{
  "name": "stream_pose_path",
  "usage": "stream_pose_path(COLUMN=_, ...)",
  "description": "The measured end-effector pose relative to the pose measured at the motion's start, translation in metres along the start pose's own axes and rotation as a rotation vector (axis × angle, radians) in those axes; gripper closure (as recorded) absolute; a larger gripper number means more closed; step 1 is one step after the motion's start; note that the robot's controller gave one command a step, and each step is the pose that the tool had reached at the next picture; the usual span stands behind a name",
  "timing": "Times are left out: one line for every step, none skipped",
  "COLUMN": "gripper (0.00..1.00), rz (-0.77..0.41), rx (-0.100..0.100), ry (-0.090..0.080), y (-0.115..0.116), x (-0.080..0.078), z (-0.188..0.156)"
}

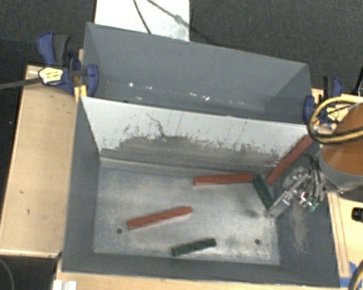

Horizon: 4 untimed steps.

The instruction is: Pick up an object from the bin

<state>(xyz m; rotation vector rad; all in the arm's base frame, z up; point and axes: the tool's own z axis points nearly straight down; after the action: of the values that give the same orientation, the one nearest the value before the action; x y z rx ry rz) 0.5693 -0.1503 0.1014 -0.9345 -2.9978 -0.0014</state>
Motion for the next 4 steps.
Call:
stream_pose_path(gripper=0.0, rz=0.209, rx=-0.003, ry=0.004, y=-0.001, x=0.01, z=0.0)
stream_pose_path(gripper=0.0, rz=0.415, rx=-0.008, ry=0.003, y=0.002, x=0.011, z=0.011)
stream_pose_path(gripper=0.0, rz=0.526, rx=-0.01, ry=0.005, y=0.011, x=0.017, z=0.029)
stream_pose_path(gripper=1.0, rz=0.525, rx=-0.006, ry=0.003, y=0.008, x=0.016, z=0.03)
